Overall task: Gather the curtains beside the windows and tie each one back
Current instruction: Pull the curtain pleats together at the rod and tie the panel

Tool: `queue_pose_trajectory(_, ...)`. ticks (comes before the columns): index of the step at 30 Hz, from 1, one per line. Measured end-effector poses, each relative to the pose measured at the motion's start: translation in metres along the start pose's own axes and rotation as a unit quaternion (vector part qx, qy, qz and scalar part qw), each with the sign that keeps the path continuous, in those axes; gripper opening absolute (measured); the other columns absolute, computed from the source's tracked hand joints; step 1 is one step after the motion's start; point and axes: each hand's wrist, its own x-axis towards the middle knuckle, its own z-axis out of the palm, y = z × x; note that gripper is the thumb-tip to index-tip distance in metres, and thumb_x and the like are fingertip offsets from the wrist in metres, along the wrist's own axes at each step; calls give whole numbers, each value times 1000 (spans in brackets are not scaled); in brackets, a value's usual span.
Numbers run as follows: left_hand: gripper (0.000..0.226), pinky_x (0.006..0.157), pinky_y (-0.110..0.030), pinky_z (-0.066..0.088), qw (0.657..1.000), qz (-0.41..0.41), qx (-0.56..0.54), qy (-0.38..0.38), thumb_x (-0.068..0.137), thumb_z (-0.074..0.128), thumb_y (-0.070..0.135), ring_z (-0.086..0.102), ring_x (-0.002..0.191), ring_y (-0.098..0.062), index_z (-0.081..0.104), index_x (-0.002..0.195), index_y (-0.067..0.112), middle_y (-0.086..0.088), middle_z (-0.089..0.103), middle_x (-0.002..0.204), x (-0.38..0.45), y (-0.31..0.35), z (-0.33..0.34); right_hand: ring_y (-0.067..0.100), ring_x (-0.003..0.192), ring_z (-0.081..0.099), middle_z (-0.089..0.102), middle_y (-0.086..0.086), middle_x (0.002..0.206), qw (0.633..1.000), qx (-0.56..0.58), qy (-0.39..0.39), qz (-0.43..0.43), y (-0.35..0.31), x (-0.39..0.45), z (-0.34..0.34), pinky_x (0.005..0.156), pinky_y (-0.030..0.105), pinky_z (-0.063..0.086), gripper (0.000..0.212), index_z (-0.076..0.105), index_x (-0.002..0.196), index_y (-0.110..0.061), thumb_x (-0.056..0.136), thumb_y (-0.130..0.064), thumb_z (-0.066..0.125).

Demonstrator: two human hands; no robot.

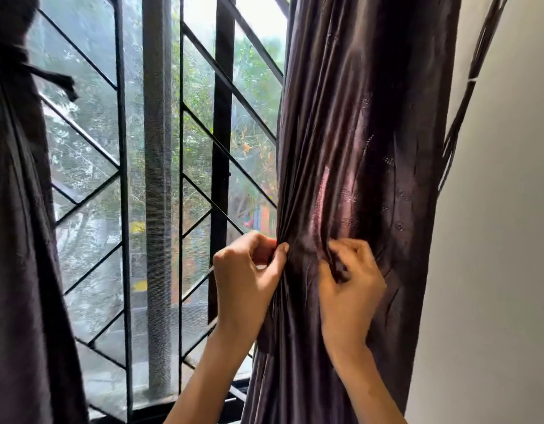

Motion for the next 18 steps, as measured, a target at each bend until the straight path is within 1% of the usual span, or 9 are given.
queue_pose_trajectory(2, 19, 56, -32, 49, 1000, 16, 9, -2, 77, 77, 19, 63, 54, -10, 62, 65, 16, 4, 62, 57, -1, 1, 1, 20, 87, 63, 60, 1, 96, 999, -35, -38, -17, -6, -3, -2, 76, 37, 55, 37, 72, 102, -8, 70, 11, 69)
queue_pose_trajectory(4, 19, 56, -30, 50, 1000, 23, 9, -5, 78, 76, 19, 63, 55, -7, 63, 65, 15, 5, 63, 58, -1, 3, 1, 20, 89, 62, 57, 0, 98, 992, -70, -84, -58, -12, -8, -5, 72, 29, 52, 40, 71, 106, -12, 70, 7, 66)
queue_pose_trajectory(6, 18, 55, -28, 51, 1000, 26, 0, -8, 79, 75, 18, 63, 56, -4, 64, 66, 14, 5, 65, 60, -2, 4, 1, 17, 88, 59, 54, -2, 98, 983, -103, -126, -84, -18, -14, -6, 62, 25, 49, 38, 69, 109, -16, 73, -6, 59)
queue_pose_trajectory(8, 16, 54, -28, 53, 999, 16, -23, -18, 80, 74, 17, 64, 58, -3, 66, 67, 13, 5, 66, 62, -3, 5, 0, 17, 88, 58, 52, -3, 99, 976, -112, -168, -86, -20, -17, -8, 57, 29, 50, 40, 67, 113, -18, 78, -19, 47)
queue_pose_trajectory(10, 16, 54, -25, 53, 999, 12, -37, -26, 81, 73, 17, 64, 58, -4, 67, 68, 13, 5, 66, 63, -3, 6, -1, 18, 87, 58, 50, -2, 100, 972, -92, -201, -79, -19, -18, -9, 59, 32, 52, 44, 65, 115, -17, 80, -26, 41)
queue_pose_trajectory(12, 17, 52, -17, 49, 999, 12, -37, -25, 81, 73, 19, 63, 58, -3, 67, 67, 13, 5, 66, 62, -3, 8, -1, 18, 85, 57, 48, -3, 102, 970, -67, -222, -66, -18, -16, -9, 60, 37, 51, 44, 65, 114, -16, 81, -29, 40)
queue_pose_trajectory(14, 20, 51, -11, 45, 999, 10, -37, -26, 80, 74, 25, 62, 56, -3, 67, 66, 14, 5, 66, 61, -3, 9, -2, 16, 83, 56, 48, -4, 102, 968, -64, -234, -69, -18, -15, -10, 60, 38, 50, 42, 66, 110, -14, 83, -33, 39)
queue_pose_trajectory(16, 23, 52, -11, 45, 998, -4, -51, -32, 75, 77, 32, 62, 54, -2, 66, 65, 15, 6, 66, 60, -2, 11, -2, 14, 80, 55, 47, -5, 101, 966, -52, -242, -74, -17, -14, -10, 61, 39, 50, 39, 67, 102, -12, 84, -34, 40)
queue_pose_trajectory(18, 23, 52, -10, 43, 999, -6, -43, -31, 74, 79, 30, 60, 53, 0, 64, 63, 16, 7, 65, 58, 0, 9, -2, 10, 83, 55, 47, -7, 102, 967, -8, -246, -63, -15, -11, -10, 66, 37, 50, 40, 69, 105, -14, 86, -36, 42)
